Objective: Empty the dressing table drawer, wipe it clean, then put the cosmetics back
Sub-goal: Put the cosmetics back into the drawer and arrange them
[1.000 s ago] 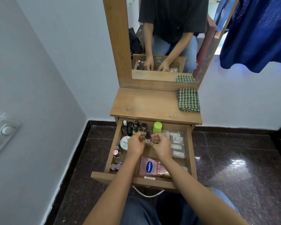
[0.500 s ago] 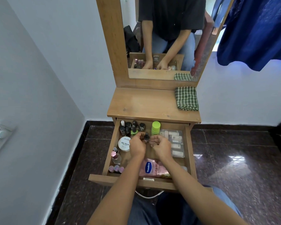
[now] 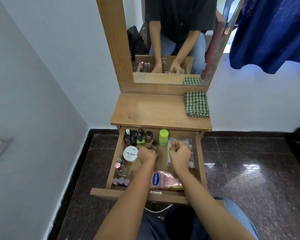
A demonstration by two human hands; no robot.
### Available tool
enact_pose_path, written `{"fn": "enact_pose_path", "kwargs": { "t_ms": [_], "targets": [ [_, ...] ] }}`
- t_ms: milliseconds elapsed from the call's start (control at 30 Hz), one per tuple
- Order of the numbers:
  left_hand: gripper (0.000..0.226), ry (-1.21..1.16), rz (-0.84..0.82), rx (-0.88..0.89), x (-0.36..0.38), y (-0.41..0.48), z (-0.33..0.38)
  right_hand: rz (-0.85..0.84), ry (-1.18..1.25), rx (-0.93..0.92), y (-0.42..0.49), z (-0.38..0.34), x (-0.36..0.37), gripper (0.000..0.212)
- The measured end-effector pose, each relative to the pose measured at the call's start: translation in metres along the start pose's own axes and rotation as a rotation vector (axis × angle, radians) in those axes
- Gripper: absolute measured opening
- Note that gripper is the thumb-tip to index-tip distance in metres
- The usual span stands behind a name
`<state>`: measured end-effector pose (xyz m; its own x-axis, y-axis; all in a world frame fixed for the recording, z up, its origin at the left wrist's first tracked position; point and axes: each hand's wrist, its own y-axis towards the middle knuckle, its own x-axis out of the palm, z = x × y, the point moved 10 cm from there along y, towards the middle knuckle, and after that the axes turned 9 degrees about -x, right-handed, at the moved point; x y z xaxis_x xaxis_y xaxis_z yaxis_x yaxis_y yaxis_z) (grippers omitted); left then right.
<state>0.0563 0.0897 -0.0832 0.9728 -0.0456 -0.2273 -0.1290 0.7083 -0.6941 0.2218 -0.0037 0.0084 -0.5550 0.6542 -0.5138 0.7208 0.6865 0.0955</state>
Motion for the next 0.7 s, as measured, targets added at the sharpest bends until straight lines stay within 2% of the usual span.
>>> {"fn": "enact_pose_path", "kwargs": {
  "t_ms": [133, 233, 333, 400, 600, 700],
  "targets": [
    [0.013, -0.148, 0.01, -0.044, 0.005, 0.0, 0.002, 0.015, 0.002, -0.004, 0.003, 0.002, 0.0, 0.019],
    [0.009, -0.158, 0.022, -0.064, 0.01, 0.01, 0.001, 0.008, 0.001, -0.007, 0.003, 0.004, 0.002, 0.018],
    [0.024, -0.175, 0.05, -0.1, 0.011, 0.022, -0.005, -0.005, -0.006, -0.004, 0.004, 0.004, 0.003, 0.018],
    [0.025, -0.199, 0.066, -0.114, 0.009, 0.016, -0.004, -0.006, -0.014, -0.006, 0.004, 0.004, 0.004, 0.018],
    [0.025, -0.328, 0.043, -0.127, 0.011, 0.007, -0.003, -0.006, -0.014, 0.0, 0.005, 0.006, 0.005, 0.017],
    [0.015, -0.341, 0.02, -0.122, 0.01, 0.004, -0.002, -0.005, -0.017, 0.003, 0.005, 0.006, 0.004, 0.017]
  ]
}}
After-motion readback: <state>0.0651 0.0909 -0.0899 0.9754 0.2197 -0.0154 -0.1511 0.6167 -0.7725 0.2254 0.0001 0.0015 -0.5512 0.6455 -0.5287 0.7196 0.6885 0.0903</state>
